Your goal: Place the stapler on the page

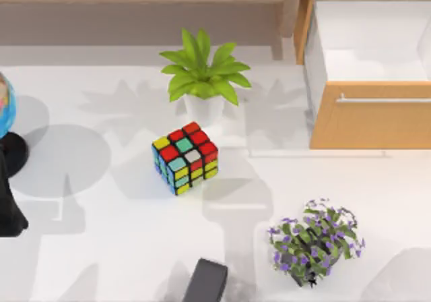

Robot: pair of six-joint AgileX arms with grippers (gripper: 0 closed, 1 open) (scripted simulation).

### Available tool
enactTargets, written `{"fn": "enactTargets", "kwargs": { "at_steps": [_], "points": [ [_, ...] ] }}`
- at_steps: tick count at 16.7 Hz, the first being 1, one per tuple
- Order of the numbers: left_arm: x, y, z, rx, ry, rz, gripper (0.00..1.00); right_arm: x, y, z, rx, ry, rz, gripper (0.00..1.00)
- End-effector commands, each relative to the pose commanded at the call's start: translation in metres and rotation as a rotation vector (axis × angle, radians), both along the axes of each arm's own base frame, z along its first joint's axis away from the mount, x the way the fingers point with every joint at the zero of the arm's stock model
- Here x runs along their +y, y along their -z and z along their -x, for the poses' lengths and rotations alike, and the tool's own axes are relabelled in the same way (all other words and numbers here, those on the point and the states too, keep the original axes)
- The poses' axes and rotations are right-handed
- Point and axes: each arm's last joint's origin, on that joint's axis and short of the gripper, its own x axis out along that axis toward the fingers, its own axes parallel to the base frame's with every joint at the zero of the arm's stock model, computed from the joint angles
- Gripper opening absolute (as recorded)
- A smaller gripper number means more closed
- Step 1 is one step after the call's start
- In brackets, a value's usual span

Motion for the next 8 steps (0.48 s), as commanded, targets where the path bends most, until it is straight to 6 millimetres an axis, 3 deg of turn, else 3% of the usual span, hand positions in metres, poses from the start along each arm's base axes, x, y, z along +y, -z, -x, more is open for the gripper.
{"fn": "enactTargets", "kwargs": {
  "at_steps": [3,8],
  "points": [
    [0.0000,0.0000,0.0000,0.000,0.000,0.000,1.00,0.0000,0.0000,0.0000,0.000,0.000,0.000,0.98],
    [0.0000,0.0000,0.0000,0.000,0.000,0.000,1.00,0.0000,0.0000,0.0000,0.000,0.000,0.000,1.00]
  ]
}}
